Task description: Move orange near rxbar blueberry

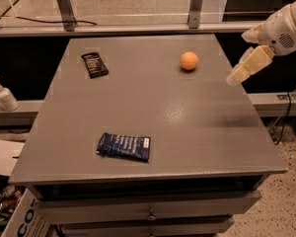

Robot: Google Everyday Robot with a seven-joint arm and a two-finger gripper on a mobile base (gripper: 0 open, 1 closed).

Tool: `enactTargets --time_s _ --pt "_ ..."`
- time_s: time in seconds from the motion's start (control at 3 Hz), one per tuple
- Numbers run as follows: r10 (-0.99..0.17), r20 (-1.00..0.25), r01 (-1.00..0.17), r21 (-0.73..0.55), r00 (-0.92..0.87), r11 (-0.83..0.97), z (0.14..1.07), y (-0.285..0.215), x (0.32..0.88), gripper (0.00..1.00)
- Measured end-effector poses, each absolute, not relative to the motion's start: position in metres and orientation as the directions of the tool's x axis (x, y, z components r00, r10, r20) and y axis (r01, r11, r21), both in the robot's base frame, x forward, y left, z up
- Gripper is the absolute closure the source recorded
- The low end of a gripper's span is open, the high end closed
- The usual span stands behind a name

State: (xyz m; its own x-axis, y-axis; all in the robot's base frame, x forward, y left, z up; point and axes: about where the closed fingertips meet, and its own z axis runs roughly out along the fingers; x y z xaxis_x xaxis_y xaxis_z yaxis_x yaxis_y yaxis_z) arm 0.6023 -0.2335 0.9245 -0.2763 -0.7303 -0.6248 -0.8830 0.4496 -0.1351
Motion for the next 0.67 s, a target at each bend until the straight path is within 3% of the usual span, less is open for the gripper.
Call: enactTargets --time_s 0.67 --pt "-0.716 -0.645 -0.884 -0.133 -0.267 0.449 0.911 -0.222 0.616 0.0"
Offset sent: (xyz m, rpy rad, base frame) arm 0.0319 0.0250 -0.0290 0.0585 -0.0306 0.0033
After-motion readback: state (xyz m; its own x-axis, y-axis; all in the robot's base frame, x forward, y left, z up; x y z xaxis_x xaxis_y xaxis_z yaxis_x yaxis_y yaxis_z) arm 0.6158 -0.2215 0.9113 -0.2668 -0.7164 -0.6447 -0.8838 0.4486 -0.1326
